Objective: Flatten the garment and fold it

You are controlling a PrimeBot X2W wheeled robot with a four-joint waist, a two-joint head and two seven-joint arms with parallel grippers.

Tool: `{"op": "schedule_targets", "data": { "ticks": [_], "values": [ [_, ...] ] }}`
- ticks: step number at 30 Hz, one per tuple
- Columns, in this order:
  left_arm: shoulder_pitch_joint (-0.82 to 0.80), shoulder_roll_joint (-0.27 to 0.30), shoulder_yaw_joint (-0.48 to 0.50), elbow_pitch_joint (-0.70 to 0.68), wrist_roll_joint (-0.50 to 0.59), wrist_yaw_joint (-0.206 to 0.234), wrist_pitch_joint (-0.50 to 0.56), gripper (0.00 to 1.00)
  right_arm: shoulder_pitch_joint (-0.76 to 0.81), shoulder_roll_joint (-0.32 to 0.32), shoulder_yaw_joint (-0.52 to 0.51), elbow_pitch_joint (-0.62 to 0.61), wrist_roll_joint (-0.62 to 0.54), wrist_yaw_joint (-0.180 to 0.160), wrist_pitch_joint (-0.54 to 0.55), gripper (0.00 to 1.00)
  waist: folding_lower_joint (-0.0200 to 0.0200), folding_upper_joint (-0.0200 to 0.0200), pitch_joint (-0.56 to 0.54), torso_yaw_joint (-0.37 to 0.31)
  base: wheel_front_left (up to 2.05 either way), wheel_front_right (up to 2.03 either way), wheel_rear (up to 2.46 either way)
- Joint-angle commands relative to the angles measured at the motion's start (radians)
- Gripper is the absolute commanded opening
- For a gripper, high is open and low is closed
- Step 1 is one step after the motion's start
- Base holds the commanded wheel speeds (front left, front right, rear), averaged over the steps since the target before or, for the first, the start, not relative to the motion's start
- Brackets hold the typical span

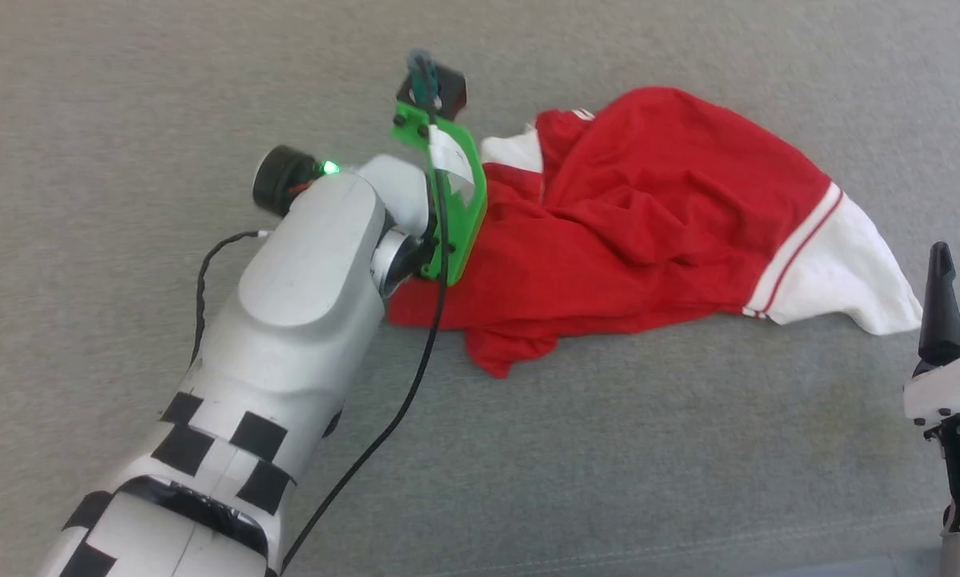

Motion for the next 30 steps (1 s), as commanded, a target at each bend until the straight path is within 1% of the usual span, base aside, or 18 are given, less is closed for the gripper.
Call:
{"op": "schedule_targets", "data": {
  "ticks": [1, 4, 5, 6, 7, 9, 12, 15, 16, 20, 23, 26, 30],
  "values": [
    [-0.008, 0.004, -0.008, 0.015, 0.001, 0.005, 0.034, 1.0, -0.02, 0.001, 0.002, 0.005, 0.006, -0.001, -0.011, 1.0, -0.0001, -0.0001, 0.043, -0.043, 0.0, 0.0, 0.0],
    [0.009, 0.002, -0.026, 0.041, -0.019, 0.001, 0.14, 1.0, -0.025, 0.001, -0.003, 0.014, 0.007, -0.001, -0.024, 1.0, -0.0001, -0.0001, 0.05, -0.043, 0.0, 0.0, 0.0],
    [0.017, 0.0, -0.028, 0.043, -0.027, 0.002, 0.16, 0.93, -0.027, 0.001, -0.005, 0.017, 0.006, -0.001, -0.026, 1.0, -0.0001, -0.0001, 0.05, -0.042, 0.0, 0.0, 0.0],
    [0.028, -0.001, -0.037, 0.043, -0.033, -0.001, 0.185, 0.4, -0.03, 0.001, -0.007, 0.021, 0.003, -0.001, -0.029, 1.0, -0.0001, -0.0001, 0.05, -0.038, 0.0, 0.0, 0.0],
    [0.039, -0.003, -0.037, 0.037, -0.048, -0.004, 0.197, 0.0, -0.033, 0.001, -0.006, 0.024, -0.001, -0.001, -0.032, 1.0, -0.0001, -0.0001, 0.049, -0.034, 0.0, 0.0, 0.0],
    [0.053, -0.005, -0.043, 0.02, -0.058, -0.006, 0.196, 0.0, -0.037, 0.001, -0.002, 0.028, -0.002, -0.001, -0.034, 1.0, -0.0001, -0.0001, 0.044, -0.024, 0.0, 0.0, 0.0],
    [0.066, -0.007, -0.034, -0.02, -0.077, -0.006, 0.145, 0.0, -0.042, 0.001, 0.005, 0.032, -0.009, -0.001, -0.035, 1.0, -0.0001, -0.0001, 0.031, 0.001, 0.0, 0.0, 0.0],
    [0.066, -0.008, -0.008, -0.052, -0.094, 0.003, 0.073, 0.0, -0.042, 0.001, 0.01, 0.031, -0.017, -0.001, -0.033, 1.0, -0.0001, -0.0001, 0.016, 0.023, 0.0, 0.0, 0.0],
    [0.065, -0.008, 0.018, -0.069, -0.111, 0.012, 0.03, 0.0, -0.042, 0.0, 0.01, 0.03, -0.021, -0.001, -0.031, 1.0, -0.0001, -0.0001, 0.006, 0.036, 0.0, 0.0, 0.0],
    [0.06, -0.006, 0.102, -0.114, -0.161, 0.042, -0.085, 0.0, -0.036, -0.004, 0.009, 0.026, -0.036, -0.001, -0.022, 1.0, -0.0001, -0.0001, -0.03, 0.075, 0.0, 0.0, 0.0],
    [0.066, 0.011, 0.159, -0.152, -0.191, 0.06, -0.142, 0.0, -0.025, -0.006, 0.007, 0.021, -0.045, -0.001, -0.013, 1.0, -0.0001, -0.0001, -0.06, 0.108, 0.0, 0.0, 0.0],
    [0.093, 0.041, 0.21, -0.207, -0.215, 0.08, -0.182, 0.0, -0.012, -0.006, 0.004, 0.015, -0.053, -0.001, -0.002, 1.0, -0.0001, -0.0001, -0.089, 0.147, 0.0, 0.0, 0.0],
    [0.185, 0.095, 0.26, -0.292, -0.232, 0.121, -0.195, 0.0, 0.002, -0.006, 0.011, 0.011, -0.058, -0.001, 0.011, 1.0, -0.0001, -0.0001, -0.124, 0.191, 0.0, 0.0, 0.0]
  ]
}}
